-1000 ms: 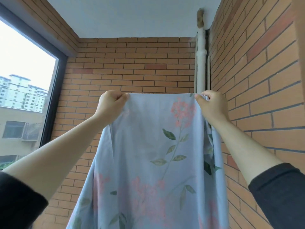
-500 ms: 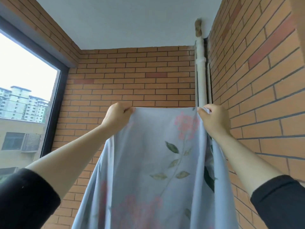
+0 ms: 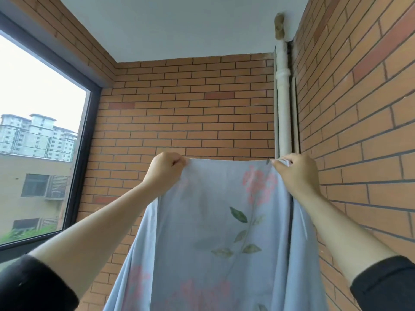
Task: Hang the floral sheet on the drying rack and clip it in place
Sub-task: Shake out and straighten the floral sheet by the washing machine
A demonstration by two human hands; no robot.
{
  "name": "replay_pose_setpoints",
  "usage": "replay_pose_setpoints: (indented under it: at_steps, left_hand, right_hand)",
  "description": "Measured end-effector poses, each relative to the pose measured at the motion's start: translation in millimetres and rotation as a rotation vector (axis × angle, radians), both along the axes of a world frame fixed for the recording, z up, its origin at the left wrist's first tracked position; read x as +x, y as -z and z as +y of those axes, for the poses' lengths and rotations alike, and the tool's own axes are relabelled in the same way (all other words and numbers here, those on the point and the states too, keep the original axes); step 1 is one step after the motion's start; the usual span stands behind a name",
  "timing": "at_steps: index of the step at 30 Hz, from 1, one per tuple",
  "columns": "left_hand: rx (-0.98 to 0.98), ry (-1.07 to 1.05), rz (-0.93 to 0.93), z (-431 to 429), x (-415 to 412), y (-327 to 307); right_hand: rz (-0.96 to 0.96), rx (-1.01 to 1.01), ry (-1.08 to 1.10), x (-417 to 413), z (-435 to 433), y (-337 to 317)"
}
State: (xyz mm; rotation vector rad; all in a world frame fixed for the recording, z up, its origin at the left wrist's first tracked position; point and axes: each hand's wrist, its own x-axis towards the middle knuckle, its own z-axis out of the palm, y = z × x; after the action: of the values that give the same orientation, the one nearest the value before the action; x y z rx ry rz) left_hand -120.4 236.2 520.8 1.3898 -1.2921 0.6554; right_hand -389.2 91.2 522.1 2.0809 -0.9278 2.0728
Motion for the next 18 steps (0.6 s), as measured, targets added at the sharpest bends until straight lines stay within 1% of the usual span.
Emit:
replay_pose_setpoints:
  at_steps: [4, 6, 8, 9, 10, 12, 14, 16, 18]
  left_hand:
    - [-0.017, 0.022, 0.025, 5, -9, 6]
    - [0.006, 0.047, 0.026, 9, -18, 18]
    - [0.053, 0.089, -0.001, 11, -27, 37]
    - [0.084, 0.111, -0.022, 11, -33, 47]
    - [0.116, 0.136, -0.035, 11, -39, 56]
    - [0.164, 0.175, -0.064, 11, -49, 68]
    - [0.194, 0.192, -0.098, 10, -57, 77]
    - [0.212, 0.209, -0.136, 9, -61, 85]
    - [0.234, 0.229, -0.178, 8, -61, 92]
  right_hand:
    - [0.034, 0.085, 0.014, 1, 9, 1]
    - [0.027, 0.07, -0.022, 2, 32, 15]
    - [-0.003, -0.047, -0.178, 7, 60, 36]
    - [0.025, -0.071, -0.283, 12, 71, 49]
    - [0.09, -0.05, -0.388, 18, 81, 63]
    - [0.249, 0.107, -0.573, 33, 87, 89]
    - [0.308, 0.235, -0.685, 44, 79, 111]
    - [0.31, 0.277, -0.711, 49, 67, 127]
    - [0.302, 0.281, -0.689, 51, 62, 138]
